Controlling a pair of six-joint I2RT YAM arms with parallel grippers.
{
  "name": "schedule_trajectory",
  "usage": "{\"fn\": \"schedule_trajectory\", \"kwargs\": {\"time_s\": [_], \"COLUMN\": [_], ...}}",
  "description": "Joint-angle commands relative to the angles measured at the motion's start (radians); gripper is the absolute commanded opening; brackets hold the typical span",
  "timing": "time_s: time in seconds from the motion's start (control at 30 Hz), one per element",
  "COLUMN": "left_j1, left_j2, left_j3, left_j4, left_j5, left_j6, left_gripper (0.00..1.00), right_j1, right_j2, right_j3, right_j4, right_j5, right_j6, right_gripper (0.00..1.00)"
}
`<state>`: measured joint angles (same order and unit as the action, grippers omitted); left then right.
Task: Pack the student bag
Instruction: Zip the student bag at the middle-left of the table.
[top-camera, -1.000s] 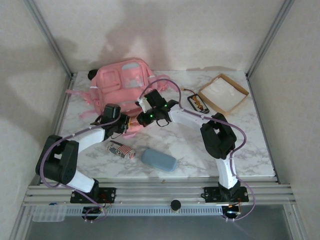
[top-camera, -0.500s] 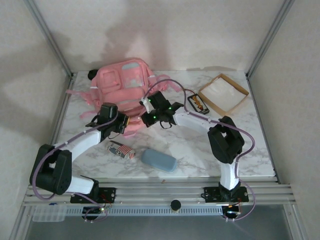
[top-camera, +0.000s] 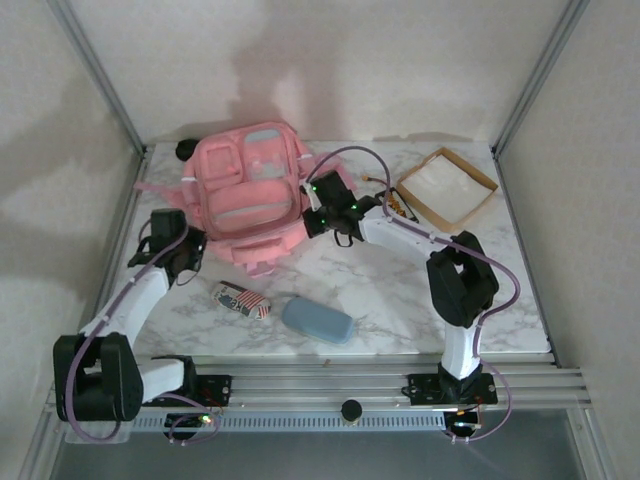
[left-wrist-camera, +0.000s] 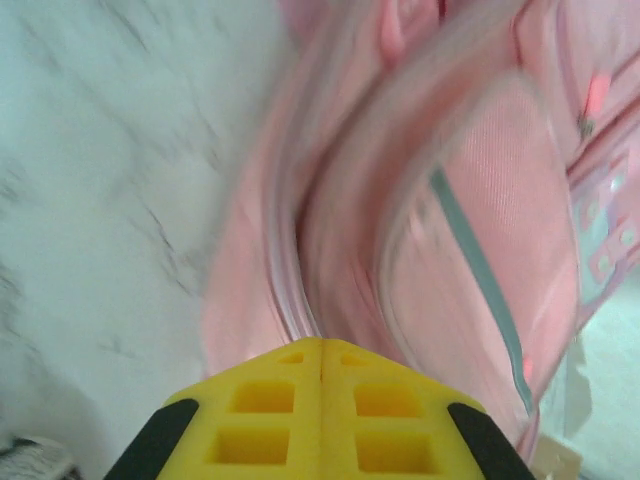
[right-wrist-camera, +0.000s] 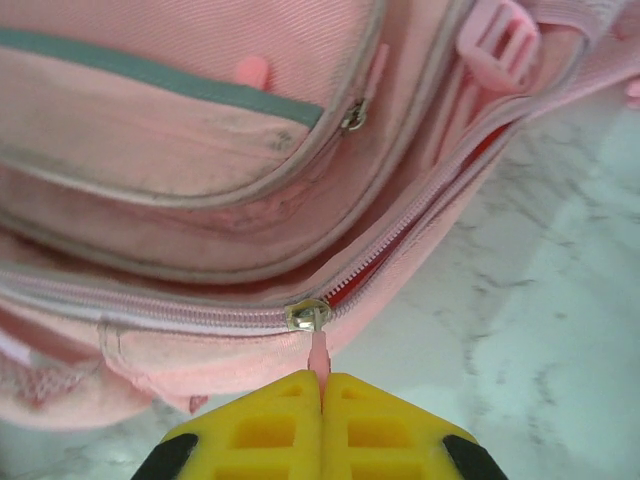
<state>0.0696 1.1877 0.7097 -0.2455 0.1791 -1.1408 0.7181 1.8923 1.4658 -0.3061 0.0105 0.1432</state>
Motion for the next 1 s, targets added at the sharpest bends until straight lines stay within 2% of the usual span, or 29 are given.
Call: {"fn": "schedule_trajectory", "kwargs": {"time_s": [0.0, 0.1, 0.2, 0.27, 0.33, 0.4, 0.47, 0.5, 0.6, 0.77, 0.97], "left_j1": [0.035, 0.033, -0.016, -0.066, -0.135, -0.213, -0.288, -0.321, -0.386, -0.458, -0.461], "left_j2": [-0.051, -0.046, -0.065, -0.077, -0.087, -0.088, -0.081, -0.075, -0.027, 0.113, 0.234], "left_j3": [-0.008, 0.034, 0.063, 0.025, -0.027, -0.038, -0.037, -0.043, -0.087, -0.05, -0.019], "left_j4": [-0.083, -0.084, -0.076, -0.019, 0.075, 0.104, 0.11, 0.117, 0.229, 0.311, 0.334], "left_j5": [-0.044, 0.03, 0.062, 0.112, 0.168, 0.152, 0.126, 0.116, 0.142, 0.155, 0.087], "left_j6": [0.101, 0.141, 0.113, 0.035, -0.076, -0.155, -0.221, -0.264, -0.399, -0.527, -0.642], "left_gripper": [0.0, 0.0, 0.02, 0.32, 0.38, 0.54, 0.64, 0.73, 0.83, 0.88, 0.93], "right_j1": [-0.019, 0.034, 0.068, 0.061, 0.061, 0.061, 0.061, 0.061, 0.06, 0.061, 0.061], "right_j2": [0.006, 0.013, 0.016, 0.016, 0.015, 0.012, 0.012, 0.011, 0.009, 0.003, -0.008], "right_j3": [0.034, 0.069, 0.072, 0.063, 0.058, 0.053, 0.051, 0.048, 0.034, 0.013, -0.015], "right_j4": [0.032, 0.03, 0.018, 0.025, 0.025, 0.034, 0.042, 0.047, 0.069, 0.098, 0.132], "right_j5": [0.078, 0.038, 0.017, -0.001, 0.008, -0.004, -0.017, -0.022, -0.034, -0.046, -0.065], "right_j6": [0.003, -0.028, -0.003, 0.011, 0.009, 0.008, 0.009, 0.009, 0.01, 0.01, 0.006], "right_gripper": [0.0, 0.0, 0.0, 0.0, 0.0, 0.0, 0.0, 0.0, 0.0, 0.0, 0.0]}}
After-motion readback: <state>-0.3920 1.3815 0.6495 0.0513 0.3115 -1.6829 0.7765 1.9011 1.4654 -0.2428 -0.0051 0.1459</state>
